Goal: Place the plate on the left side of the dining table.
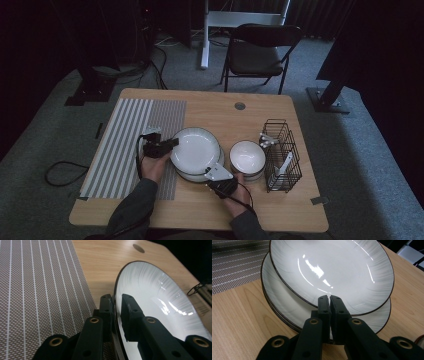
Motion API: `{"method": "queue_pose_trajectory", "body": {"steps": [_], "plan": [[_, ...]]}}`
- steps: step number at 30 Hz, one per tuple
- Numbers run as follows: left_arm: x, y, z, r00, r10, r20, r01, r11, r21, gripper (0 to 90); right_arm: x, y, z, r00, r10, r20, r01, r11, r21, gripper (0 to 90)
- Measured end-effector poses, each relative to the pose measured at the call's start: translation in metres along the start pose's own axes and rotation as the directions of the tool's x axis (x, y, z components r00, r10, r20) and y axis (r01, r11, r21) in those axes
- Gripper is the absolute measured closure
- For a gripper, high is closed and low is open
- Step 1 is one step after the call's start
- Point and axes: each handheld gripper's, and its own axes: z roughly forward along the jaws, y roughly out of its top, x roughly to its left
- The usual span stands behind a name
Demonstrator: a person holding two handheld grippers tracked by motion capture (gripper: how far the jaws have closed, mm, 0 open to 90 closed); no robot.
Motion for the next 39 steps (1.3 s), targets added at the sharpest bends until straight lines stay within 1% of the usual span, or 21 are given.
{"method": "queue_pose_trajectory", "body": {"steps": [1, 2, 3, 4, 7, 8, 11, 12, 16, 17, 19, 22, 23, 24, 28, 30, 31, 34, 39], "plan": [[0.002, 0.0, 0.0, 0.9996, -0.025, 0.013, 0.025, 0.9996, -0.008, 81.1, 0.0, 0.0, 0.0, 1.0, 0.0, -0.001, 0.0, 1.0, 0.0, 87.0], [0.003, 0.0, -0.001, 0.999, -0.04, 0.021, 0.04, 0.9991, -0.013, 81.8, 0.0, 0.0, 0.0, 1.0, -0.001, 0.0, 0.001, 1.0, -0.001, 86.9], [0.003, 0.0, -0.001, 0.999, -0.04, 0.021, 0.04, 0.9991, -0.013, 82.6, 0.0, 0.0, 0.0, 1.0, -0.001, 0.0, 0.001, 1.0, -0.001, 86.9], [0.004, 0.0, -0.002, 0.9969, -0.066, 0.043, 0.067, 0.9975, -0.023, 83.5, 0.0, 0.0, 0.0, 1.0, -0.002, -0.001, 0.002, 1.0, -0.002, 86.8], [0.005, 0.0, -0.002, 0.9955, -0.082, 0.046, 0.083, 0.9962, -0.025, 84.0, 0.0, 0.0, 0.0, 1.0, -0.001, -0.001, 0.001, 1.0, -0.003, 86.7], [0.005, 0.0, -0.002, 0.9955, -0.082, 0.046, 0.083, 0.9962, -0.025, 84.2, 0.0, 0.0, 0.0, 1.0, -0.001, -0.001, 0.001, 1.0, -0.003, 86.7], [0.006, -0.002, -0.002, 0.9917, -0.117, 0.053, 0.119, 0.9924, -0.033, 84.5, 0.001, -0.001, 0.0, 1.0, -0.005, -0.002, 0.005, 1.0, -0.003, 85.9], [0.006, -0.002, -0.002, 0.9891, -0.134, 0.059, 0.137, 0.99, -0.035, 84.6, 0.001, -0.001, 0.0, 1.0, -0.004, -0.004, 0.004, 1.0, -0.003, 85.4], [0.005, -0.001, -0.003, 0.9876, -0.143, 0.066, 0.145, 0.9887, -0.037, 84.4, 0.001, -0.002, 0.0, 1.0, -0.001, -0.003, 0.001, 1.0, -0.005, 83.9], [0.005, 0.001, -0.003, 0.985, -0.15, 0.085, 0.154, 0.9875, -0.035, 84.1, 0.001, -0.003, -0.002, 1.0, 0.003, 0.002, -0.003, 1.0, -0.011, 81.8], [0.004, 0.002, -0.004, 0.9826, -0.157, 0.098, 0.161, 0.9865, -0.03, 83.9, 0.001, -0.003, -0.003, 1.0, 0.005, 0.003, -0.005, 1.0, -0.017, 80.3], [0.004, 0.002, -0.004, 0.9815, -0.164, 0.098, 0.168, 0.9851, -0.034, 83.6, 0.001, -0.004, -0.005, 1.0, 0.008, 0.002, -0.008, 1.0, -0.025, 78.6], [0.005, 0.002, -0.004, 0.9804, -0.171, 0.097, 0.175, 0.984, -0.032, 83.6, 0.001, -0.004, -0.007, 1.0, 0.005, 0.002, -0.005, 1.0, -0.03, 78.1], [0.006, 0.002, -0.005, 0.9773, -0.185, 0.104, 0.19, 0.9812, -0.035, 83.5, 0.001, -0.004, -0.008, 1.0, 0.008, 0.001, -0.008, 0.999, -0.033, 77.6], [0.007, 0.002, -0.005, 0.9763, -0.187, 0.108, 0.193, 0.9805, -0.04, 83.2, 0.001, -0.004, -0.01, 1.0, 0.007, -0.002, -0.007, 0.999, -0.041, 76.6], [0.007, 0.003, -0.007, 0.975, -0.19, 0.116, 0.196, 0.9797, -0.044, 83.2, -0.001, -0.007, -0.014, 0.9999, 0.008, -0.01, -0.009, 0.999, -0.054, 74.7], [0.008, 0.003, -0.009, 0.971, -0.201, 0.129, 0.209, 0.9767, -0.048, 83.3, -0.001, -0.008, -0.016, 0.9999, 0.01, -0.009, -0.01, 0.998, -0.055, 74.6], [0.009, 0.004, -0.01, 0.9691, -0.206, 0.135, 0.215, 0.975, -0.056, 83.3, -0.002, -0.01, -0.018, 0.9998, 0.012, -0.014, -0.013, 0.998, -0.061, 74.2], [0.01, 0.007, -0.016, 0.9698, -0.206, 0.131, 0.216, 0.9737, -0.071, 83.2, -0.003, -0.016, -0.024, 0.9998, 0.012, -0.019, -0.013, 0.997, -0.072, 73.8]]}}
